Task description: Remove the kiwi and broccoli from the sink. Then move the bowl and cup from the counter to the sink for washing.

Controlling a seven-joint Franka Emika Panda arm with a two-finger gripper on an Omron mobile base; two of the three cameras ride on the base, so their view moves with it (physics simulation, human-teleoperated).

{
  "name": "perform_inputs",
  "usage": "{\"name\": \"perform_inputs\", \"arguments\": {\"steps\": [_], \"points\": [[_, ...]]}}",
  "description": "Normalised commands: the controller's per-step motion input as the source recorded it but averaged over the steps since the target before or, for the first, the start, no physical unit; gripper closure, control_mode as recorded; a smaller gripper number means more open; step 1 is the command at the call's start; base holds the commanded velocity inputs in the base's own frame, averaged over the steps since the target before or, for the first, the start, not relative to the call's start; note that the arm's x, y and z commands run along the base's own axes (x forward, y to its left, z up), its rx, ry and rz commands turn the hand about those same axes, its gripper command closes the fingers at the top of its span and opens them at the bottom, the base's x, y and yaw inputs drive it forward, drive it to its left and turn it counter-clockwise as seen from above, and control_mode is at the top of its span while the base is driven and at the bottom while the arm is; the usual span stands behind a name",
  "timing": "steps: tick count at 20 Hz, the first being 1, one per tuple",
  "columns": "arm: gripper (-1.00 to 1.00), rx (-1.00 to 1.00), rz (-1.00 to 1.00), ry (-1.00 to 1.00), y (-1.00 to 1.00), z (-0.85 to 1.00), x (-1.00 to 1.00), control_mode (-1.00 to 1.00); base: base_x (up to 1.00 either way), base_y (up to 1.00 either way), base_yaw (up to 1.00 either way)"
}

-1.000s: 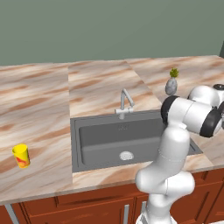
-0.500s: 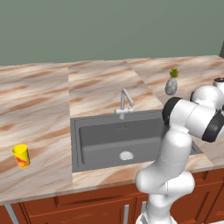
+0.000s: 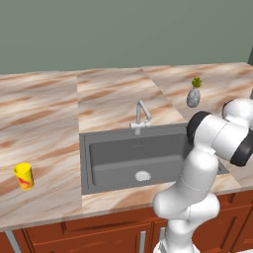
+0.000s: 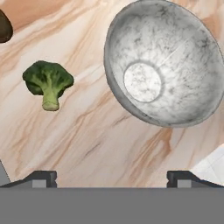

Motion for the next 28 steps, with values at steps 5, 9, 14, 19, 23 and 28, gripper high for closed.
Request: {"name": "perform_inputs", "arguments": {"steps": [5,9,14,19,23,28], "points": [[-1.0,0.0,0.27,0.0,-0.05,0.02,-0.14,-1.0,0.0,0.0,0.0],[-1.0,0.0,0.31,0.0,-0.04,0.0,0.0,-1.0,0.0,0.0,0.0],[-1.0,0.0,0.28,0.0,-0.04,-0.01,0.04,-1.0,0.0,0.0,0.0],[-1.0,0.0,0.16,0.0,-0.07,-0.01,0.13,-1.0,0.0,0.0,0.0],[-1.0,-0.01,0.04,0.01,-0.12,-0.01,0.16,-1.0,0.0,0.0,0.0],[-1.0,-0.03,0.0,0.05,-0.16,-0.03,0.16,-1.0,0.0,0.0,0.0]]}}
